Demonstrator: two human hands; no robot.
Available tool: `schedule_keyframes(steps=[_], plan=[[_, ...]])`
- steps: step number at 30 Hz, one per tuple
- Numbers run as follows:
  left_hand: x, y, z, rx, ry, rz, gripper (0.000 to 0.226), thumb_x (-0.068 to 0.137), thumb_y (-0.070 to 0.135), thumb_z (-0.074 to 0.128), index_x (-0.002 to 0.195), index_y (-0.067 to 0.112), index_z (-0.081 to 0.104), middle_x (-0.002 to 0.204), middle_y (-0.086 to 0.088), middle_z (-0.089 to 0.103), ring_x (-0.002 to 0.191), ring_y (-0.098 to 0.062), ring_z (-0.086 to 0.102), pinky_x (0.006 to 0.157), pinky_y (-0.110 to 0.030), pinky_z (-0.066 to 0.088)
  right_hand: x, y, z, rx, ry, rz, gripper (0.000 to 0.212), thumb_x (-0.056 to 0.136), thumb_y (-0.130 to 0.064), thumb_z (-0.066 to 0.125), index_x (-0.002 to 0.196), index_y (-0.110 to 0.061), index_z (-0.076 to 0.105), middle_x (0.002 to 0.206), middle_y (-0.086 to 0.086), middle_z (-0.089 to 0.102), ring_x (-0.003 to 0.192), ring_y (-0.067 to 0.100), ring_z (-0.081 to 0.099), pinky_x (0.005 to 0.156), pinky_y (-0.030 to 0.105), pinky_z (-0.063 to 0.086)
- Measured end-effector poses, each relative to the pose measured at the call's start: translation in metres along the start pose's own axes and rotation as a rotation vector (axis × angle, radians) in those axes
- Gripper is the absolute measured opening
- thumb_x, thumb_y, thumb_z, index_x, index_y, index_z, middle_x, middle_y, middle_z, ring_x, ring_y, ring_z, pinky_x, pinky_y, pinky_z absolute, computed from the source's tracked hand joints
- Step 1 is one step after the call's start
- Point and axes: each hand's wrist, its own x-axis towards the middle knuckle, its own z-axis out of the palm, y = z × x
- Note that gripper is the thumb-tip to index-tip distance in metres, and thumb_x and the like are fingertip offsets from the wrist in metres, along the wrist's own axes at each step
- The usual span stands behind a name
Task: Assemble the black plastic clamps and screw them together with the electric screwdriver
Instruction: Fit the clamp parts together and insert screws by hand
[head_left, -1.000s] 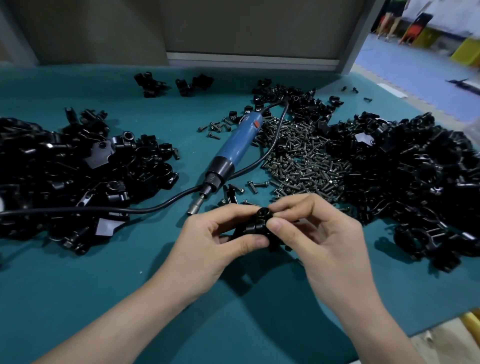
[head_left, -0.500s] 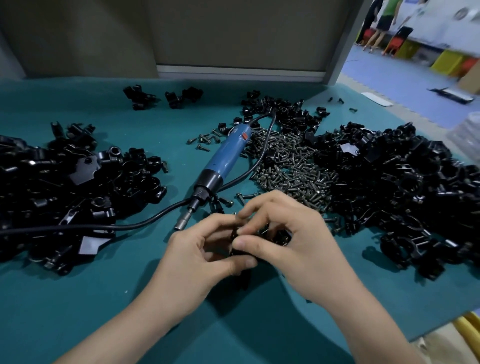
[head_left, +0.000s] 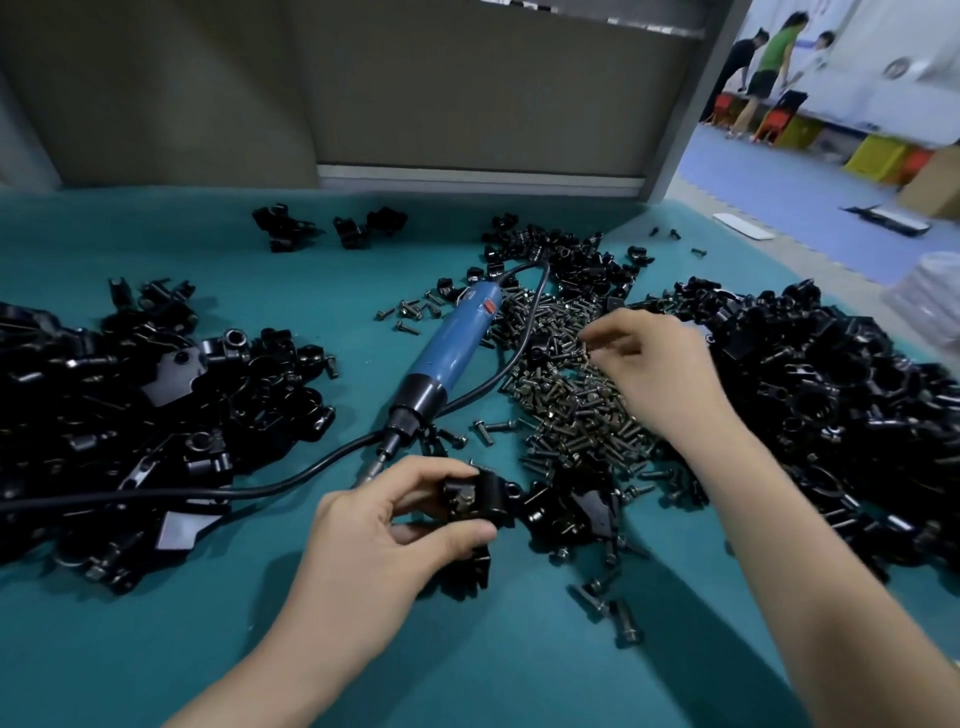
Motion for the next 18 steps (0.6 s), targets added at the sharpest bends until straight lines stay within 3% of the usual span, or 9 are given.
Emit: schedule_keyframes(steps=[4,8,10,13,16,18], plan=[[-0.001,0.001,0.001,0.007,-0.027,-0.003,0.035,0.052,0.032,0.081,0.086,0.035,0.074,0.086,0.004,0.076,0.062,-0.020,0.072,0.060,-0.024,0.057,0.045,0.025,0.028,-0.244,-0.146,0.017,0.024,0.090,-0.006,0.064,0.111,-0.016,0.068,0.108,0.009,0.067,0.076,0.017,0.056,0.075,0.030,0.052],[0.000,0.001,0.000,0.017,-0.037,-0.012,0.037,0.051,0.036,0.080,0.087,0.036,0.074,0.087,0.005,0.076,0.060,-0.020,0.071,0.059,-0.021,0.056,0.054,0.030,0.038,-0.250,-0.158,-0.058,0.014,0.084,-0.006,0.070,0.092,-0.016,0.064,0.096,0.008,0.068,0.083,0.018,0.060,0.083,0.033,0.053],[0.000,0.000,0.000,0.028,-0.036,-0.013,0.038,0.051,0.036,0.080,0.088,0.036,0.074,0.087,0.006,0.075,0.060,-0.020,0.071,0.059,-0.021,0.056,0.055,0.030,0.035,-0.251,-0.208,-0.059,0.015,0.083,-0.006,0.071,0.082,-0.018,0.062,0.089,0.005,0.068,0.078,0.017,0.061,0.078,0.032,0.054],[0.000,0.000,0.000,0.019,-0.039,-0.018,0.036,0.052,0.033,0.080,0.087,0.037,0.074,0.087,0.005,0.075,0.060,-0.021,0.071,0.058,-0.022,0.056,0.059,0.029,0.026,-0.249,-0.259,-0.003,0.010,0.085,-0.016,0.070,0.077,-0.020,0.066,0.085,0.000,0.069,0.064,0.009,0.060,0.057,0.019,0.046],[0.001,0.000,0.001,0.013,-0.042,-0.018,0.036,0.052,0.032,0.080,0.087,0.035,0.074,0.088,0.004,0.075,0.061,-0.021,0.072,0.058,-0.023,0.057,0.068,0.026,0.026,-0.170,-0.120,0.021,0.009,0.092,-0.013,0.061,0.092,-0.018,0.068,0.090,0.003,0.067,0.057,0.008,0.053,0.051,0.017,0.040],[0.001,0.000,0.001,0.009,-0.045,-0.017,0.037,0.052,0.033,0.081,0.089,0.034,0.074,0.088,0.003,0.075,0.062,-0.022,0.072,0.059,-0.025,0.058,0.070,0.021,0.033,-0.179,-0.147,0.000,0.019,0.092,-0.006,0.059,0.105,-0.016,0.069,0.094,0.005,0.064,0.060,0.011,0.055,0.053,0.021,0.044]])
